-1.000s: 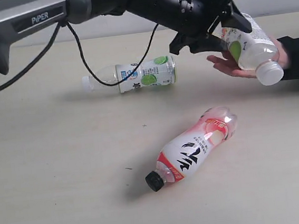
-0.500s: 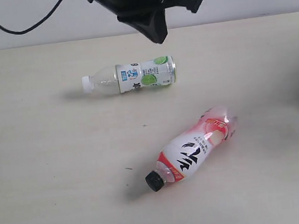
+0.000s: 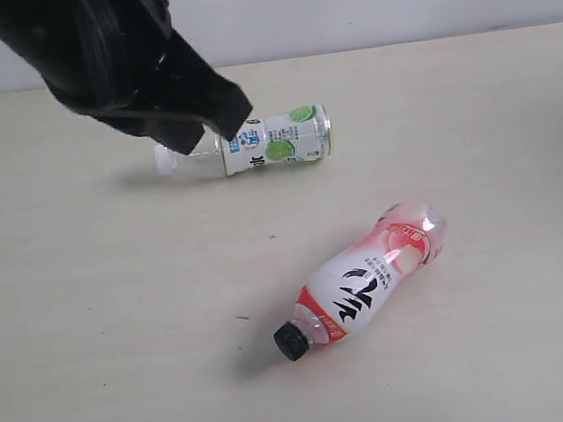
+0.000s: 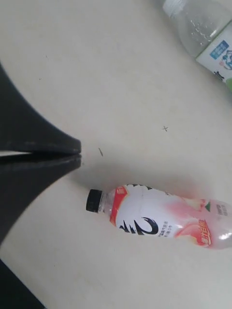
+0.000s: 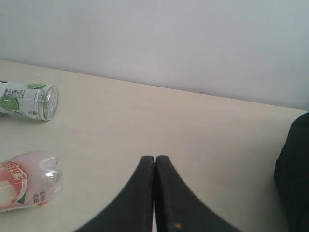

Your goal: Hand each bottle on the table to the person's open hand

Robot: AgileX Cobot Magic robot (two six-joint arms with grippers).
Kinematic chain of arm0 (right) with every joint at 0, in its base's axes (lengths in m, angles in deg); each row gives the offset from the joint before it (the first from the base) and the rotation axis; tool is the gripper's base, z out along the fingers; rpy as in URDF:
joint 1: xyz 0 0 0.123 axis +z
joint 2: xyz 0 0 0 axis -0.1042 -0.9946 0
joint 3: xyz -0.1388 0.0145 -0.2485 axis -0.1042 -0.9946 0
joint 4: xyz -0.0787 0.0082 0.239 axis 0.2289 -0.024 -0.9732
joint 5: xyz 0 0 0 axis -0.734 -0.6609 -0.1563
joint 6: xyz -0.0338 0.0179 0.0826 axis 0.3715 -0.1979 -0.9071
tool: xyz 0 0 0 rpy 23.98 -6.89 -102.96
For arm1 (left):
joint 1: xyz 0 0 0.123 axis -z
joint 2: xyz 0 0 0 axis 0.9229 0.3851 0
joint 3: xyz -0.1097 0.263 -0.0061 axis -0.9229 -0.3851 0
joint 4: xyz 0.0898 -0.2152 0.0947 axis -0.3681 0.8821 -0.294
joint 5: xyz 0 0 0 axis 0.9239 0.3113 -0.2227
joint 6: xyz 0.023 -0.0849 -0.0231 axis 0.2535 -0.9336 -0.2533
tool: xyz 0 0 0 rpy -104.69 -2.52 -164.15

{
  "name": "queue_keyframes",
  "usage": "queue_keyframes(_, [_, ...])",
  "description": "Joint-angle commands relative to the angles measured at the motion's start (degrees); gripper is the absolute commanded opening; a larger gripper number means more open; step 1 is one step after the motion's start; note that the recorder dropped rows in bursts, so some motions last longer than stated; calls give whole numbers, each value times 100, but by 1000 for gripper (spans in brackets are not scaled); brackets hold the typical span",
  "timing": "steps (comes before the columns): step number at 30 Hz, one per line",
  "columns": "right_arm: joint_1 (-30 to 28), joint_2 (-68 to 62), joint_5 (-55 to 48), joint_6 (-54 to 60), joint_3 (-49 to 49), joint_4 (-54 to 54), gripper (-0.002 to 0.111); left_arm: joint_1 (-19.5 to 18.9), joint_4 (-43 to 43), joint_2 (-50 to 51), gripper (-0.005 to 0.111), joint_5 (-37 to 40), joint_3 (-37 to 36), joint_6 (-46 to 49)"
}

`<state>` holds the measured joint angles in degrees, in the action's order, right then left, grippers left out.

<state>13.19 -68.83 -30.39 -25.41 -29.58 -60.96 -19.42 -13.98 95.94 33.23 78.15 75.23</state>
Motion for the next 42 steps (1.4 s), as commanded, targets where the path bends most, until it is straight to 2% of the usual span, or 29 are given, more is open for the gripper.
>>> queue_keyframes(1, [-21, 36, 60, 4, -26, 12, 0, 18, -96, -338, 0, -281, -442, -65])
queue_keyframes(13, [-21, 36, 60, 4, -26, 12, 0, 18, -514, -417, 0, -322, -927, 165])
queue_keyframes(42, [-21, 36, 60, 4, -26, 12, 0, 18, -500, -417, 0, -607, -1078, 206])
